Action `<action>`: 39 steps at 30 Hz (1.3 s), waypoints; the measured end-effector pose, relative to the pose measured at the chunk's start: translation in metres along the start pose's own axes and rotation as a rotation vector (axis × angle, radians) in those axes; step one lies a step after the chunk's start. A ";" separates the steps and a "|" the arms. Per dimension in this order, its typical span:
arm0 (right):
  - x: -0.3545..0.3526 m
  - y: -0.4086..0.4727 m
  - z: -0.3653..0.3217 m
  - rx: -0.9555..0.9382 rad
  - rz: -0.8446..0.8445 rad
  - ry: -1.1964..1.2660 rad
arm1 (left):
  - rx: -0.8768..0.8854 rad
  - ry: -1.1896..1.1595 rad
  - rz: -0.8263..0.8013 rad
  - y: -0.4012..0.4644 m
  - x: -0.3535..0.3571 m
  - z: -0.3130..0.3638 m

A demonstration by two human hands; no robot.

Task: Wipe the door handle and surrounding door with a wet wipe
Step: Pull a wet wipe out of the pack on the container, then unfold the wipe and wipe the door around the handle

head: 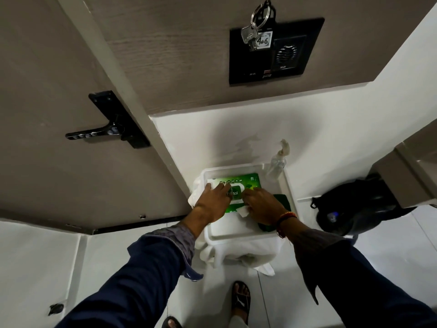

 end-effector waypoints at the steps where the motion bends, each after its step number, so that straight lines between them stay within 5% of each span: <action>1: -0.002 0.003 0.000 0.026 -0.018 0.022 | 0.014 0.024 0.001 -0.001 -0.001 0.001; 4: -0.011 0.009 0.013 0.197 -0.022 0.181 | -0.040 -0.172 0.044 -0.009 -0.017 -0.014; 8: -0.049 0.009 0.023 0.397 0.239 0.636 | -0.473 -1.165 0.275 -0.046 -0.042 -0.085; 11: -0.073 0.013 0.014 0.458 0.363 0.882 | -0.518 -1.591 0.250 -0.065 -0.050 -0.095; 16: -0.123 0.044 -0.064 0.314 0.374 1.137 | -0.503 -1.648 0.478 -0.123 -0.100 -0.137; 22: -0.168 0.062 -0.135 0.204 0.421 1.163 | -0.437 -1.651 0.706 -0.180 -0.137 -0.184; 31: -0.198 0.072 -0.215 0.126 0.470 1.155 | -0.500 -1.562 0.727 -0.242 -0.137 -0.228; 35: -0.199 0.076 -0.239 0.118 0.379 1.345 | -0.517 -1.552 0.721 -0.255 -0.133 -0.242; 39: -0.202 0.080 -0.250 0.132 0.328 1.224 | -0.486 -1.478 0.692 -0.262 -0.136 -0.252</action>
Point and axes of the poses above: each hand's wrist, its own y-axis towards the middle knuckle, its own x-axis out of the palm, z = x × y, the point moved 10 cm from there along y, towards the middle knuckle, and after that the axes turned 2 degrees about -y, right-handed, at the moved point
